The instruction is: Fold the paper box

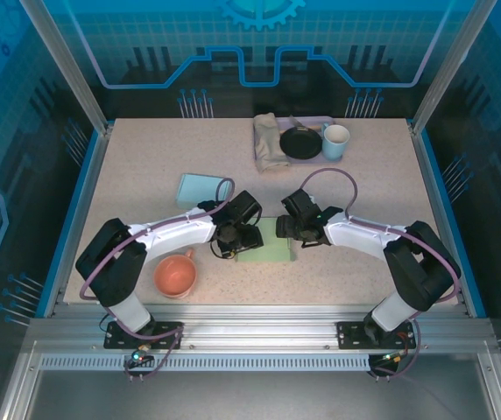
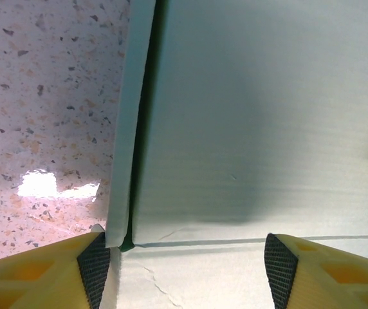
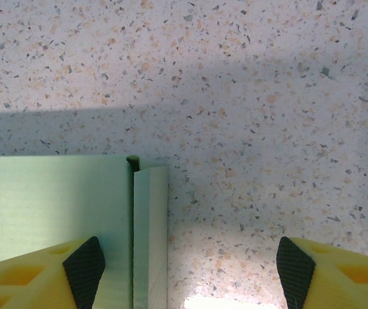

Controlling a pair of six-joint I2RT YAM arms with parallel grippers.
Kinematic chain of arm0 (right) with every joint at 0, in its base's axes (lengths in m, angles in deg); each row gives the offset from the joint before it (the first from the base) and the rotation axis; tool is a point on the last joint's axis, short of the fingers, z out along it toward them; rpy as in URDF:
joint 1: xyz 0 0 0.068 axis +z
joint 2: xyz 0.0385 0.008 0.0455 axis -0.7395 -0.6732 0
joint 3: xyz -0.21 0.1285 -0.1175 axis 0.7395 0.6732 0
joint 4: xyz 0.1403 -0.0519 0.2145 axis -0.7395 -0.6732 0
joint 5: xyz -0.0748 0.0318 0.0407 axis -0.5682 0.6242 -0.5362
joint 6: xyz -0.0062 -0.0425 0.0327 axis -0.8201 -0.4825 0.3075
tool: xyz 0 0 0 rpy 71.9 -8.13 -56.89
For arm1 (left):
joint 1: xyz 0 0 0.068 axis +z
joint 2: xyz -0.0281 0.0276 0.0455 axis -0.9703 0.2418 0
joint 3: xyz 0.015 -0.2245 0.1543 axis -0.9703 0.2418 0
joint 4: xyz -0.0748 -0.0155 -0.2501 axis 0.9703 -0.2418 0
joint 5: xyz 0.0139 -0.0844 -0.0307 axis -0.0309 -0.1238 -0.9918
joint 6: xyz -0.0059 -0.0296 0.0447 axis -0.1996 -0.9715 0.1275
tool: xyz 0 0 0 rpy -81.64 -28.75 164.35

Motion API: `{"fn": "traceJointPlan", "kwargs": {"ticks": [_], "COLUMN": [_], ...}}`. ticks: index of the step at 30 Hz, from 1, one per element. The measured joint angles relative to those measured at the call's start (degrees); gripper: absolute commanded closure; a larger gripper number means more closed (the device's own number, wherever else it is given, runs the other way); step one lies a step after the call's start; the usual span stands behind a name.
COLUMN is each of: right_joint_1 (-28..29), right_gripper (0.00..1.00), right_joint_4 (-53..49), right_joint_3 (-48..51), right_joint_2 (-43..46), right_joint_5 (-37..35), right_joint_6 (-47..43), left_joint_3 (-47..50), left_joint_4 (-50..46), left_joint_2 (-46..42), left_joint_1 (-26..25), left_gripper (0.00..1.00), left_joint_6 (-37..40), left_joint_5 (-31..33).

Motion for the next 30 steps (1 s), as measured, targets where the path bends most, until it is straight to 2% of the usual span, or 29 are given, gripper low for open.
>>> {"fn": "traceJointPlan", "kwargs": {"ticks": [7, 15, 18, 30], "right_joint_1": [0.0, 0.0, 0.0, 0.02], "right_gripper": [0.25, 0.25, 0.25, 0.25], "right_joint_4": [0.09, 0.17, 0.2, 0.55], "right_joint_3": [0.0, 0.0, 0.02, 0.24], "right_joint_2": [-0.07, -0.11, -0.11, -0.11], "right_joint_5": [0.0, 0.02, 0.02, 0.04], "right_joint_6": [0.02, 0.24, 0.26, 0.48], "left_joint_3": [0.0, -0.68, -1.09, -0.61], "left_joint_4": [-0.13, -0.24, -0.61, 1.05], "left_joint_2": [0.0, 0.02, 0.2, 0.37], "left_joint_1": [0.0, -0.13, -0.17, -0.17], "left_gripper": [0.34, 0.18, 0.15, 0.09], "left_joint_6": [-1.66, -4.63, -6.14, -18.16], "left_joint_5": [-0.07, -0.44, -0.39, 0.66]}}
